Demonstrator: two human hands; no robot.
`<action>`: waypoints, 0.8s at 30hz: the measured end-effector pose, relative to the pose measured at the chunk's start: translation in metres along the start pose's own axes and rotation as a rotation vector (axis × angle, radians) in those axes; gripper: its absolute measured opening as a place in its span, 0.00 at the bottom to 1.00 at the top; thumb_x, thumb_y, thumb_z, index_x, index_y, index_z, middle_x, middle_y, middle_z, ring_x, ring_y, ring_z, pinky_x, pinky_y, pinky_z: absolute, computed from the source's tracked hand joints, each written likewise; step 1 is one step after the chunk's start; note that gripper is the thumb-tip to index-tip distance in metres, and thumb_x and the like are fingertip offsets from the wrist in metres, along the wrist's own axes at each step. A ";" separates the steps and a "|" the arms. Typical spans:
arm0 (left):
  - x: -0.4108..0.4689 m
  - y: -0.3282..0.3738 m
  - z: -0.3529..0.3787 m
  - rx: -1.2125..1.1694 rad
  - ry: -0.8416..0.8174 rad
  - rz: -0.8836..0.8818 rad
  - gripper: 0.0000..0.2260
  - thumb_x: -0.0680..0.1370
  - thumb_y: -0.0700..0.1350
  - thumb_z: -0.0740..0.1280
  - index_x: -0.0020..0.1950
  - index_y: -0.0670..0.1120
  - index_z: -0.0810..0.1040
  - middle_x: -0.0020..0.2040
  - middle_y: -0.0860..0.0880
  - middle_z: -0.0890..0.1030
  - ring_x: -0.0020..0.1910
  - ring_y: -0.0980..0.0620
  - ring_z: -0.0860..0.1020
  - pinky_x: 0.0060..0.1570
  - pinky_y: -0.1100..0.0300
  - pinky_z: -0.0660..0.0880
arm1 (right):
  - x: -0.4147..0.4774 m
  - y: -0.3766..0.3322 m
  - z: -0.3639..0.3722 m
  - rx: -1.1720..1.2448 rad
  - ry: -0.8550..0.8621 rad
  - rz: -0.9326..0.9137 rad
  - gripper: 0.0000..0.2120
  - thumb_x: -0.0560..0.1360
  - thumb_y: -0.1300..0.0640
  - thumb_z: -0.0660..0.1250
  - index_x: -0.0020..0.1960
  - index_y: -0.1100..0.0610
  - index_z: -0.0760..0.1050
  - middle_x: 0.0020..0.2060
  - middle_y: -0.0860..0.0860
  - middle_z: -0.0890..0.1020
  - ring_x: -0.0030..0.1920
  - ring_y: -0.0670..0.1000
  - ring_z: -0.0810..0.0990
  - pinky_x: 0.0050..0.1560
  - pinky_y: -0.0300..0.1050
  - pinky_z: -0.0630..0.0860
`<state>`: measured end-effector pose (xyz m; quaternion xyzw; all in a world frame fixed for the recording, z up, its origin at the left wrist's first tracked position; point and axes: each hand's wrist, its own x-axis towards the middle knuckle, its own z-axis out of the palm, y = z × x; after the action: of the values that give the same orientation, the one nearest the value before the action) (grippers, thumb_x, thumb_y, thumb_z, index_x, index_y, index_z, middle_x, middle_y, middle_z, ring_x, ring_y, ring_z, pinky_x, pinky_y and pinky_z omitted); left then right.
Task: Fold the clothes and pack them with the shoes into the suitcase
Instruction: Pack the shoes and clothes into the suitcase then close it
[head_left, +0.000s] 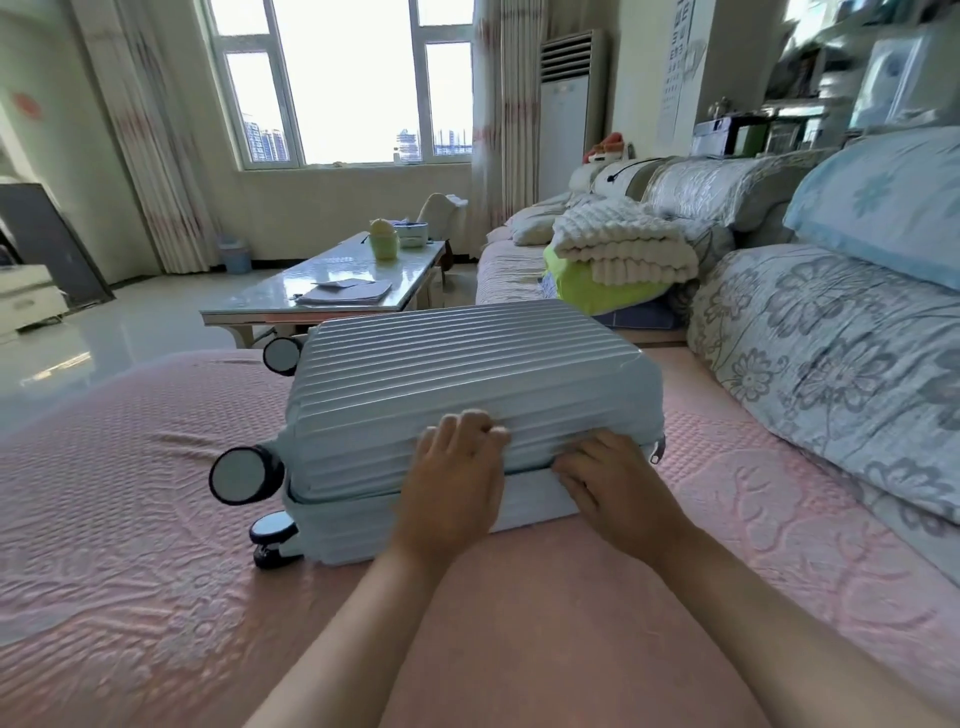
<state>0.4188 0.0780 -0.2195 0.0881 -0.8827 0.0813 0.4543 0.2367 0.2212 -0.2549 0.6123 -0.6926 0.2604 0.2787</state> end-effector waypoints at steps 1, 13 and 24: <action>0.001 -0.002 -0.001 0.079 0.045 -0.012 0.12 0.76 0.40 0.68 0.59 0.46 0.80 0.59 0.45 0.78 0.57 0.42 0.75 0.54 0.49 0.70 | -0.001 -0.001 -0.004 -0.041 0.037 0.006 0.09 0.80 0.54 0.63 0.55 0.53 0.81 0.56 0.53 0.80 0.54 0.57 0.77 0.55 0.54 0.72; 0.016 -0.020 0.031 0.367 0.011 -0.161 0.39 0.77 0.69 0.61 0.76 0.41 0.67 0.76 0.40 0.67 0.76 0.37 0.63 0.75 0.38 0.55 | 0.029 0.007 0.009 -0.014 0.006 0.219 0.36 0.80 0.49 0.66 0.82 0.44 0.51 0.82 0.54 0.42 0.81 0.56 0.39 0.76 0.69 0.41; 0.053 -0.039 0.036 0.396 0.295 -0.031 0.23 0.77 0.65 0.67 0.57 0.46 0.83 0.47 0.45 0.80 0.46 0.42 0.76 0.55 0.46 0.71 | -0.004 0.065 0.006 0.362 0.159 0.938 0.16 0.82 0.63 0.55 0.66 0.55 0.74 0.58 0.56 0.79 0.60 0.57 0.75 0.52 0.45 0.67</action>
<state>0.3692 0.0282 -0.1945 0.1763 -0.7723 0.2576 0.5533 0.1722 0.2273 -0.2630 0.2522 -0.8133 0.5193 0.0729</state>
